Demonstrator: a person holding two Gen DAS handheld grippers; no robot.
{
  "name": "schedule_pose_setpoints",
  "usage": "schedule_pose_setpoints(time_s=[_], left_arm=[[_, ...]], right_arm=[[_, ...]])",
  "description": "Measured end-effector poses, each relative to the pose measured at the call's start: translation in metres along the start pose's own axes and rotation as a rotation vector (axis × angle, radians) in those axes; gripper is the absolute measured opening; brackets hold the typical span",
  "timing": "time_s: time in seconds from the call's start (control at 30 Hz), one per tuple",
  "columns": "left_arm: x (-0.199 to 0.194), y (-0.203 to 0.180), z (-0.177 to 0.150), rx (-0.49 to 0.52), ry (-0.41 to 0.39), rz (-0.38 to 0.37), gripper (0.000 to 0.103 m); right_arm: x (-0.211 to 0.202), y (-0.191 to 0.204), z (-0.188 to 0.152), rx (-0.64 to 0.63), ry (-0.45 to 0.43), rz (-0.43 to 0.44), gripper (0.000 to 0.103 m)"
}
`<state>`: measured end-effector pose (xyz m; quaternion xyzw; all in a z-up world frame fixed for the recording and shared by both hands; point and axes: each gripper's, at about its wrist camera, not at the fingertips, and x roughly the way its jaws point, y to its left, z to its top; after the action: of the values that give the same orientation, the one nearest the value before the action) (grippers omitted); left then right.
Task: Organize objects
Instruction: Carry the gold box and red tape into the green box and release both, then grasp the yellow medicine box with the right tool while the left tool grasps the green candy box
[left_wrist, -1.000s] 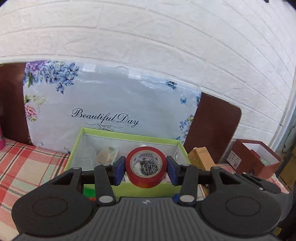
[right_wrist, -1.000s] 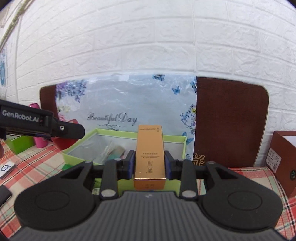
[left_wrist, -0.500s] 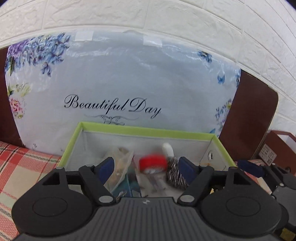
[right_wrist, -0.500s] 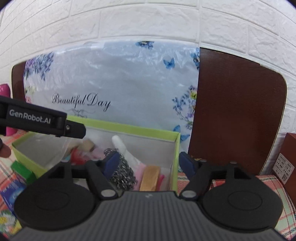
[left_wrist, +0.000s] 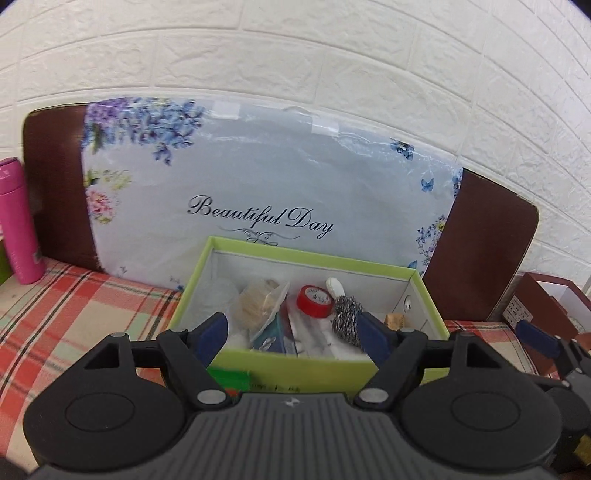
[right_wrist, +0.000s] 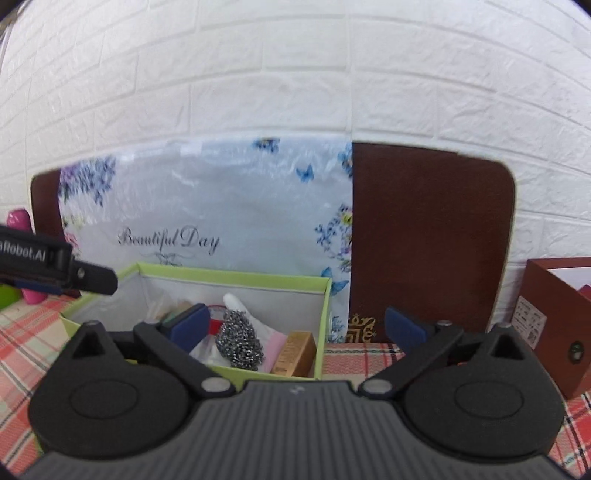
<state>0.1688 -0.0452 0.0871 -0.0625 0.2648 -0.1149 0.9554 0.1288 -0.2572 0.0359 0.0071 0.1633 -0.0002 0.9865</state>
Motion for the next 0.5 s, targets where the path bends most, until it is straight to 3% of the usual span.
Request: schedule_pose_setpoints(time_s=[0.2,0.5], left_arm=[[-0.033,0.015,-0.042,-0.037,0.022,0.025,0.080],[-0.042,0.041,-0.113,-0.130,0.167,0.062,0.080]], right_arm=[[-0.052,0.006,-0.013,-0.006,-0.006,0.027,0.103],[-0.090,0.025,-0.075,0.017,0.156,0.093,0.103]])
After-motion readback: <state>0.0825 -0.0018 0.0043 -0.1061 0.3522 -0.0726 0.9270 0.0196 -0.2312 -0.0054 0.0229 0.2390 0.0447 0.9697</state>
